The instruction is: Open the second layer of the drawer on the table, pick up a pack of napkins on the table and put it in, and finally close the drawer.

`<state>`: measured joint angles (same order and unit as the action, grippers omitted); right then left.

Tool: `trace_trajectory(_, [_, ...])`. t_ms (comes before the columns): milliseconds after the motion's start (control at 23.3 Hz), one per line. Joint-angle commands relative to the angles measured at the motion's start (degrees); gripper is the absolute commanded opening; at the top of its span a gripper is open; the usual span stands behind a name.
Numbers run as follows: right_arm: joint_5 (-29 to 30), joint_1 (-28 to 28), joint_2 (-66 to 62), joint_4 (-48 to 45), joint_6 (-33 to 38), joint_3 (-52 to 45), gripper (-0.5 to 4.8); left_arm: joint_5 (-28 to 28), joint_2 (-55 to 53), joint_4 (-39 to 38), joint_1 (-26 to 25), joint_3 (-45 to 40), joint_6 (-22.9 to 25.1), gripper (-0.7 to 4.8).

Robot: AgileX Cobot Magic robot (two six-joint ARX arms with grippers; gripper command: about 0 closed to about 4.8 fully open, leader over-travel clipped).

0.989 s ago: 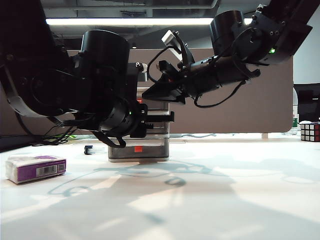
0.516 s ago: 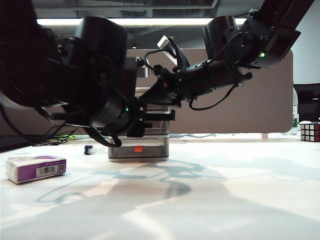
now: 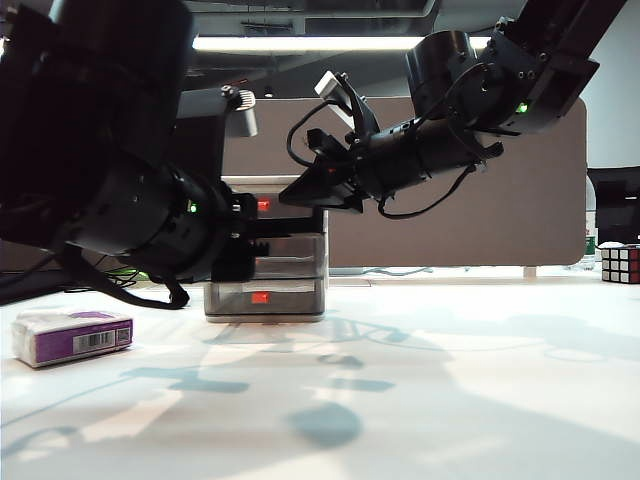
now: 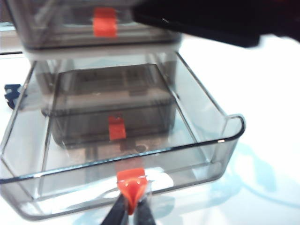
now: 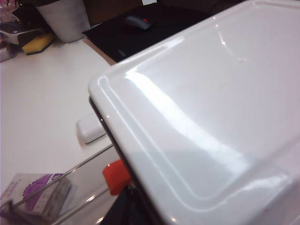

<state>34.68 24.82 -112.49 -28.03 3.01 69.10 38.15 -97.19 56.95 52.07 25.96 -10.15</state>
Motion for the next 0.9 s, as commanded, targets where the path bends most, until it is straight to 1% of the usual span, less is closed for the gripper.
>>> trace_trajectory(43, [-0.5, 0.0, 0.2, -0.8, 0.4, 0.4, -0.05, 3.3, 0.6, -1.2, 3.8, -0.8, -1.2, -0.06])
trace_trajectory(172, [-0.2, 0.0, 0.2, -0.7, 0.4, 0.4, -0.05, 4.7, 0.6, -2.0, 5.4, -0.9, -1.2, -0.06])
trace_trajectory(215, [-0.2, 0.0, 0.2, -0.5, 0.4, 0.4, -0.05, 4.6, 1.3, -2.6, 6.0, -1.5, -1.2, 0.04])
trace_trajectory(258, [0.0, 0.0, 0.2, -0.5, 0.4, 0.4, -0.05, 4.5, 2.8, -2.7, 6.6, -2.6, -1.2, 0.75])
trace_trajectory(301, [0.0, 0.0, 0.2, -0.3, 0.4, 0.4, -0.05, 4.4, 3.9, -2.8, 7.1, -3.4, -1.2, 1.1])
trace_trajectory(344, [0.0, 0.0, 0.2, -0.1, 0.4, 0.4, -0.05, 4.2, 5.6, -3.1, 7.5, -4.5, -1.1, 1.27])
trace_trajectory(430, [0.2, 0.0, 0.2, 0.5, 0.4, 0.4, -0.05, 3.8, 12.5, -4.2, 9.6, -8.5, -1.0, 1.25])
trace_trajectory(516, [0.2, 0.0, 0.2, 1.2, 0.4, 0.4, -0.05, 3.7, 21.5, -9.9, 11.0, -11.4, -1.0, 1.26])
trace_trajectory(559, [0.5, 0.0, 0.2, 1.3, 0.4, 0.4, -0.05, 2.0, 27.4, -17.5, 11.0, -11.8, -0.6, 1.26])
trace_trajectory(602, [1.2, 0.0, 0.2, 1.3, 0.4, 0.4, -0.05, 1.4, 31.3, -23.4, 10.5, -11.8, 0.6, 1.26])
trace_trajectory(645, [2.5, 0.0, 0.2, 1.7, 0.4, 0.4, -0.05, -1.0, 36.5, -32.0, 9.3, -11.8, 2.9, 1.27])
trace_trajectory(688, [2.6, 0.0, 0.2, 2.2, 0.4, 0.4, -0.05, -2.7, 39.6, -37.1, 7.9, -11.8, 4.3, 1.27])
trace_trajectory(731, [2.9, 0.0, 0.3, 2.6, 0.4, 0.4, -0.05, -5.5, 45.0, -46.1, 4.6, -11.8, 7.4, 1.27])
trace_trajectory(774, [3.8, 0.0, 0.3, 3.1, 0.5, 0.4, -0.05, -8.2, 48.3, -50.8, 1.6, -11.8, 10.5, 1.32])
trace_trajectory(860, [4.1, 0.0, 0.3, 3.8, 0.4, 0.4, -0.05, -10.6, 51.8, -53.6, -3.1, -11.8, 14.5, 1.76])
trace_trajectory(903, [4.6, 0.0, 0.3, 4.3, 0.5, 0.4, -0.05, -11.6, 53.9, -54.0, -7.9, -11.8, 17.8, 1.81])
